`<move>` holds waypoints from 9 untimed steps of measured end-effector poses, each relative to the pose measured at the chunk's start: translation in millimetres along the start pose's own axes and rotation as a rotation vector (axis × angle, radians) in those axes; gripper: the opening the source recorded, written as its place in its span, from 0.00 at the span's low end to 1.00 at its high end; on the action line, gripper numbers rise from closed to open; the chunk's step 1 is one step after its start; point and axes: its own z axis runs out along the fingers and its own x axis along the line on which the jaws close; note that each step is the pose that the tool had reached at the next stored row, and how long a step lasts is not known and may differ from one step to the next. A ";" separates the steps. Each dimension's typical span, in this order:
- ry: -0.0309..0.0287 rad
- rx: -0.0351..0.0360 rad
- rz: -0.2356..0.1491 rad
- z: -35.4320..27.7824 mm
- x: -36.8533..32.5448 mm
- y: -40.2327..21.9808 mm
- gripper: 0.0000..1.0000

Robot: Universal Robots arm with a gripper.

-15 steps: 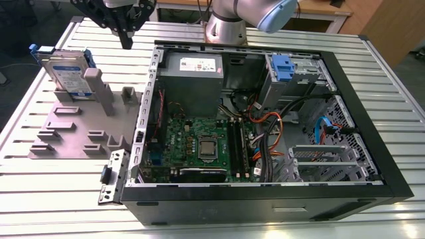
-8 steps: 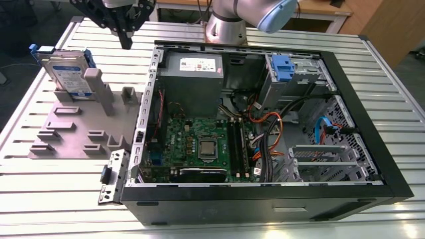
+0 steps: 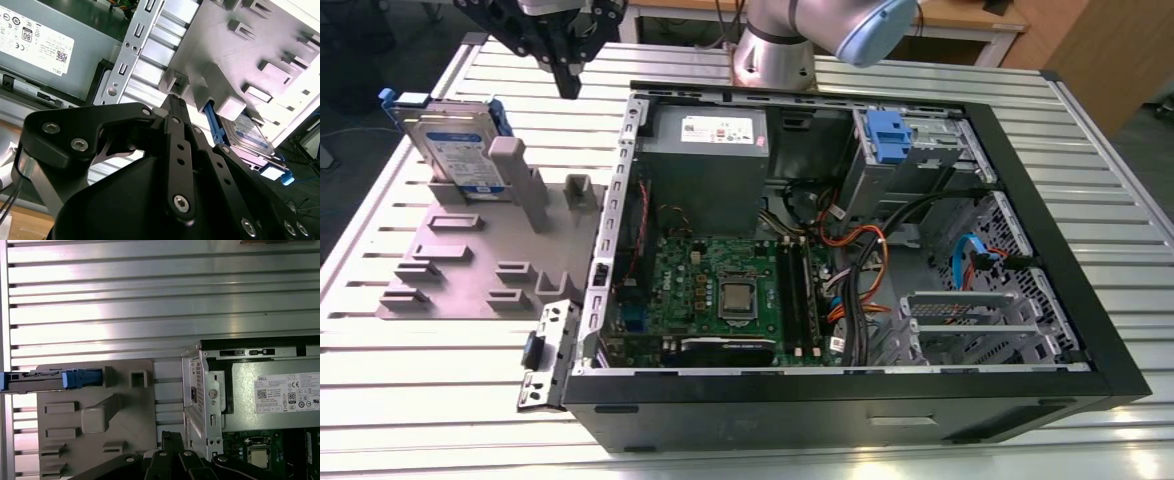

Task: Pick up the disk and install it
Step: 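Reach for the disk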

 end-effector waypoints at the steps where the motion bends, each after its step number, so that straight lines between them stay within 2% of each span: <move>1: 0.0000 0.0000 0.000 0.0 1.5 -0.1 0.11; 9: 0.0000 0.0000 0.000 0.1 11.9 -0.3 0.11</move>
